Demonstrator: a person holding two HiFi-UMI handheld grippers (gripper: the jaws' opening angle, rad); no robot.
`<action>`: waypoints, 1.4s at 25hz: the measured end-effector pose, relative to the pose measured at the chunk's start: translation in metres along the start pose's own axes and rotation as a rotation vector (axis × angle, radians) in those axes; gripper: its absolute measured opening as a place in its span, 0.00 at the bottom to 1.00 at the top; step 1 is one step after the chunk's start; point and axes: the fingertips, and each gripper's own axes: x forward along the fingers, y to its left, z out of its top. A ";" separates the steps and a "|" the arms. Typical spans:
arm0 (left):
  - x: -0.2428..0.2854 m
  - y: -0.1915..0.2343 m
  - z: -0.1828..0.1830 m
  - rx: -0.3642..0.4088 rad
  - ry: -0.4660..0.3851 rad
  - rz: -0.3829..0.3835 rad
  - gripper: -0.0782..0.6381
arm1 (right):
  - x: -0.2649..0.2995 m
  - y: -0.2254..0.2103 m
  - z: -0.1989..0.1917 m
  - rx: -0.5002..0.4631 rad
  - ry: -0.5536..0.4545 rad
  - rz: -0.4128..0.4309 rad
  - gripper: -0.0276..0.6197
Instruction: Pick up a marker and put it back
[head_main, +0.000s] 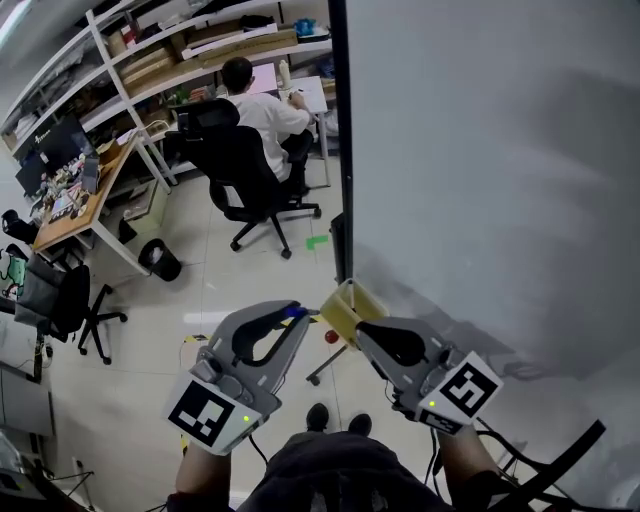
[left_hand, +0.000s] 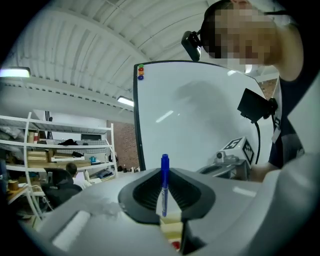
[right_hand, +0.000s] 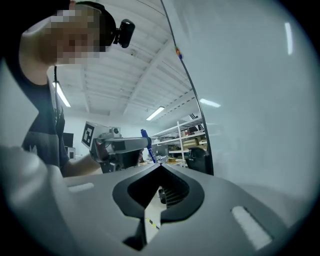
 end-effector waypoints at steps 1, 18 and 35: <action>-0.003 0.002 -0.006 -0.016 0.012 0.018 0.17 | 0.001 0.000 -0.005 0.016 0.003 0.010 0.04; -0.172 -0.016 -0.037 -0.088 -0.031 0.121 0.17 | 0.027 0.107 -0.051 0.031 0.097 -0.003 0.04; -0.384 -0.073 -0.036 -0.258 -0.212 0.134 0.17 | 0.000 0.343 -0.037 -0.133 0.187 0.033 0.04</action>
